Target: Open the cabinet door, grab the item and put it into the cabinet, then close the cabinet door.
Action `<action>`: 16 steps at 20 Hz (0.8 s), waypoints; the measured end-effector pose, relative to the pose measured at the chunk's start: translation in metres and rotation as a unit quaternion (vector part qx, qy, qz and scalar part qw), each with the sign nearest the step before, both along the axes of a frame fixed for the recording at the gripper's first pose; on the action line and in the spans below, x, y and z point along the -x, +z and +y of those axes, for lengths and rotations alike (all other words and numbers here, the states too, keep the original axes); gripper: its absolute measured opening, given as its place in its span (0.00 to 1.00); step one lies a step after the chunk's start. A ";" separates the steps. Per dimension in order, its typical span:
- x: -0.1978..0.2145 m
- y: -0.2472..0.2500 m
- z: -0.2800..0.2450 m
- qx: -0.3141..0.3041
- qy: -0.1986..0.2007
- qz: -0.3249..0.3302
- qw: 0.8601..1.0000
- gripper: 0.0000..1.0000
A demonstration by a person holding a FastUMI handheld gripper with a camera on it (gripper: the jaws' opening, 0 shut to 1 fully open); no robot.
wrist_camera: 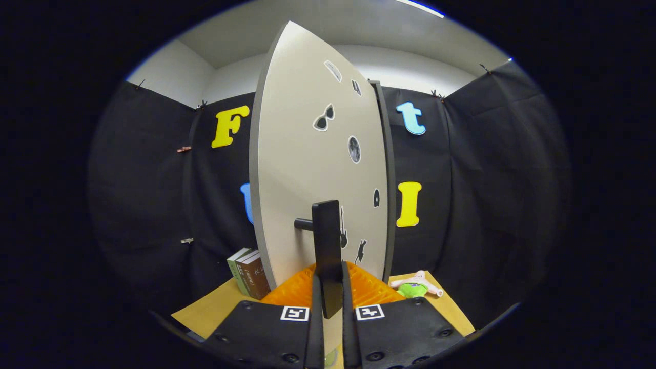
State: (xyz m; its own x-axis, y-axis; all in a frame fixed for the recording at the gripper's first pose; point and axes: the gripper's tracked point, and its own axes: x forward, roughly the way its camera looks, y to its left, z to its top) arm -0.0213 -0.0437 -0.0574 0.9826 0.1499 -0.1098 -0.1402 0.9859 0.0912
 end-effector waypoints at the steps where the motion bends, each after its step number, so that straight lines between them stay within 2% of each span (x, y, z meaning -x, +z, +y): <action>1: 0.002 0.000 -0.007 -0.001 -0.006 0.001 1.000 0.18; 6: 0.009 0.002 -0.052 -0.006 -0.057 0.005 0.998 0.18; 16: 0.033 0.007 -0.131 0.023 -0.136 -0.007 0.990 0.12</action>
